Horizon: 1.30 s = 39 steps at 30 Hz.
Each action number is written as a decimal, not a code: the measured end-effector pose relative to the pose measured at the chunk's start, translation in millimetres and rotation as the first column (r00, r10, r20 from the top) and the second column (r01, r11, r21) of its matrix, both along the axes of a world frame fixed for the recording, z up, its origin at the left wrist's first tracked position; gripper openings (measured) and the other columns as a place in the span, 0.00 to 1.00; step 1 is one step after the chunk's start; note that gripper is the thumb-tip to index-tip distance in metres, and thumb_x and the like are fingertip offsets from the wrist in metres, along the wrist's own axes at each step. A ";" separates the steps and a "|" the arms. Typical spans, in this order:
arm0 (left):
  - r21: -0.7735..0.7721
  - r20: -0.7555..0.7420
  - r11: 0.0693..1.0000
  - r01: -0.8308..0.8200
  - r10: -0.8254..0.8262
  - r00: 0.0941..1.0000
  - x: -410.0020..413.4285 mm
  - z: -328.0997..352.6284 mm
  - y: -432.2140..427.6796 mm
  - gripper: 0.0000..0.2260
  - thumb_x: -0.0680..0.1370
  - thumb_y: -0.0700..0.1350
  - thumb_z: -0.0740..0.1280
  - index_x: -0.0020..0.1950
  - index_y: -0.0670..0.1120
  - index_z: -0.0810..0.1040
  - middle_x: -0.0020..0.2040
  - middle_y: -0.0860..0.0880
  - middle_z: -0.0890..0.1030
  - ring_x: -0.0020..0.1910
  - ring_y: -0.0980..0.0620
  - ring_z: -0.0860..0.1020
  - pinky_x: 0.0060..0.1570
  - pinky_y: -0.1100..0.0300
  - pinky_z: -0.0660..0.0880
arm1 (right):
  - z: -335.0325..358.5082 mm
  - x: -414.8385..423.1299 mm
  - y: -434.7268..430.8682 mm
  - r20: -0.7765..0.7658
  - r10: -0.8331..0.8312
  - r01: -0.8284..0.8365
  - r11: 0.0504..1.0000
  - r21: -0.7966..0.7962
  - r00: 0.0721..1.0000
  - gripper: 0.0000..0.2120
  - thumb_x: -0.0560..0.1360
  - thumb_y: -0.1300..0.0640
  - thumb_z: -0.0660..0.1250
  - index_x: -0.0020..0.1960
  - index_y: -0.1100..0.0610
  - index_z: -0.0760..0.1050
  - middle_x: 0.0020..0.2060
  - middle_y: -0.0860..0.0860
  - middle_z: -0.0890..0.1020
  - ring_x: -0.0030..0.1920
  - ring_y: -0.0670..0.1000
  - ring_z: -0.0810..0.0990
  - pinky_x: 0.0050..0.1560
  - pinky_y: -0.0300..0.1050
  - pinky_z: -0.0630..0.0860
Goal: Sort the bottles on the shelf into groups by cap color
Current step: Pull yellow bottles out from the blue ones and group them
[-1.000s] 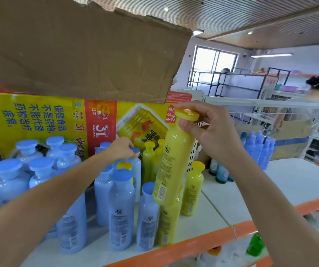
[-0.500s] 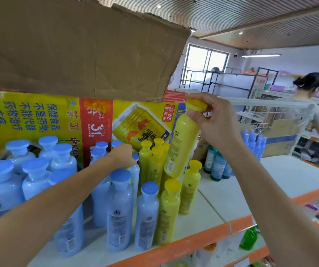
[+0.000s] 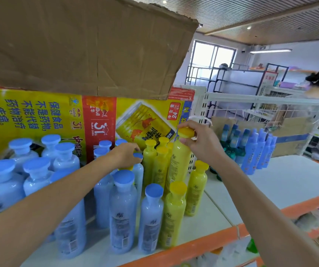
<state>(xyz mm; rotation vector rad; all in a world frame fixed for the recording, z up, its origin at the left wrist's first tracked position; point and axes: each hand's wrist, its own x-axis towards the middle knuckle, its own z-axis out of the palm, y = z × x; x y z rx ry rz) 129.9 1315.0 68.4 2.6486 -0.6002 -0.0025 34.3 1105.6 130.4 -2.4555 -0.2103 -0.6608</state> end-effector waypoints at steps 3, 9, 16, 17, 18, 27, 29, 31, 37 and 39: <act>0.005 0.016 1.000 0.008 -0.008 1.000 0.5 0.6 0.2 0.17 0.77 0.47 0.65 0.63 0.42 0.72 0.62 0.43 0.74 0.56 0.45 0.74 0.50 0.58 0.68 | -22.0 13.2 -2.3 -0.109 0.030 -0.035 0.998 -0.043 0.994 0.15 0.74 0.59 0.68 0.59 0.49 0.74 0.54 0.52 0.79 0.49 0.53 0.77 0.50 0.48 0.75; -0.005 0.011 1.000 0.012 -0.012 1.000 -1.2 1.6 1.8 0.17 0.76 0.47 0.66 0.62 0.42 0.72 0.61 0.44 0.74 0.56 0.46 0.73 0.48 0.60 0.67 | -52.9 31.9 -6.2 -0.285 0.006 -0.060 0.982 -0.182 0.958 0.17 0.74 0.58 0.67 0.63 0.49 0.72 0.63 0.53 0.74 0.60 0.54 0.72 0.58 0.47 0.70; 0.000 0.019 1.000 0.022 -0.022 1.000 -3.2 3.6 1.7 0.16 0.77 0.45 0.65 0.62 0.40 0.73 0.63 0.44 0.74 0.57 0.46 0.73 0.49 0.60 0.66 | -66.9 41.3 -6.0 -0.311 -0.068 -0.060 0.921 -0.385 0.948 0.20 0.75 0.56 0.66 0.67 0.51 0.69 0.63 0.54 0.71 0.63 0.54 0.71 0.61 0.48 0.69; 0.003 0.022 1.000 0.024 -0.024 0.999 -3.5 4.3 1.2 0.16 0.77 0.45 0.65 0.62 0.39 0.73 0.63 0.44 0.74 0.58 0.46 0.74 0.49 0.59 0.67 | -67.0 41.7 -5.7 -0.298 -0.070 -0.060 0.912 -0.406 0.952 0.20 0.75 0.55 0.65 0.67 0.51 0.69 0.63 0.54 0.71 0.63 0.54 0.71 0.60 0.47 0.69; 0.006 0.022 1.000 0.026 -0.026 0.999 -4.2 4.7 1.1 0.16 0.77 0.45 0.65 0.62 0.39 0.74 0.64 0.44 0.74 0.57 0.46 0.74 0.51 0.58 0.68 | -66.6 41.9 -5.4 -0.285 -0.072 -0.061 0.901 -0.430 0.956 0.20 0.76 0.55 0.65 0.67 0.51 0.69 0.62 0.53 0.71 0.63 0.53 0.70 0.59 0.46 0.69; -0.006 -0.039 1.000 0.025 -0.025 0.999 -8.4 6.5 3.0 0.20 0.78 0.45 0.63 0.69 0.41 0.67 0.65 0.41 0.72 0.58 0.46 0.73 0.57 0.54 0.70 | -59.3 35.6 -10.1 -0.262 -0.107 -0.051 0.846 -0.531 0.959 0.23 0.75 0.49 0.66 0.68 0.48 0.67 0.64 0.49 0.69 0.65 0.51 0.69 0.57 0.46 0.69; -0.084 -0.069 0.996 0.029 -0.035 0.997 -11.4 8.2 4.3 0.24 0.78 0.46 0.63 0.72 0.42 0.61 0.69 0.43 0.68 0.66 0.46 0.69 0.64 0.55 0.68 | -59.1 33.5 -14.1 -0.284 -0.096 -0.064 0.860 -0.506 0.954 0.23 0.75 0.49 0.66 0.69 0.48 0.67 0.66 0.49 0.69 0.66 0.51 0.69 0.58 0.45 0.69; -0.132 -0.065 0.991 0.033 -0.041 0.997 -14.6 9.6 8.1 0.24 0.78 0.46 0.63 0.72 0.43 0.61 0.70 0.44 0.68 0.67 0.47 0.68 0.64 0.56 0.67 | -59.2 31.0 -16.4 -0.290 -0.077 -0.069 0.884 -0.463 0.954 0.23 0.75 0.48 0.65 0.69 0.48 0.67 0.68 0.49 0.69 0.67 0.50 0.68 0.60 0.45 0.67; -0.336 0.075 0.941 0.040 -0.016 0.997 -33.0 18.7 27.5 0.18 0.77 0.43 0.65 0.66 0.42 0.70 0.62 0.46 0.75 0.60 0.49 0.73 0.58 0.58 0.68 | -50.6 14.5 -11.9 -0.103 0.013 -0.032 0.982 -0.186 0.995 0.15 0.76 0.51 0.65 0.62 0.48 0.74 0.60 0.48 0.76 0.58 0.49 0.75 0.55 0.48 0.72; -0.390 0.116 0.919 0.059 -0.014 0.993 -41.4 21.3 34.4 0.15 0.77 0.41 0.65 0.63 0.42 0.74 0.57 0.47 0.77 0.56 0.51 0.75 0.55 0.61 0.69 | -46.0 5.5 -5.6 -0.056 0.066 -0.072 0.991 -0.117 0.996 0.13 0.75 0.53 0.65 0.59 0.48 0.75 0.57 0.47 0.77 0.55 0.48 0.76 0.55 0.49 0.74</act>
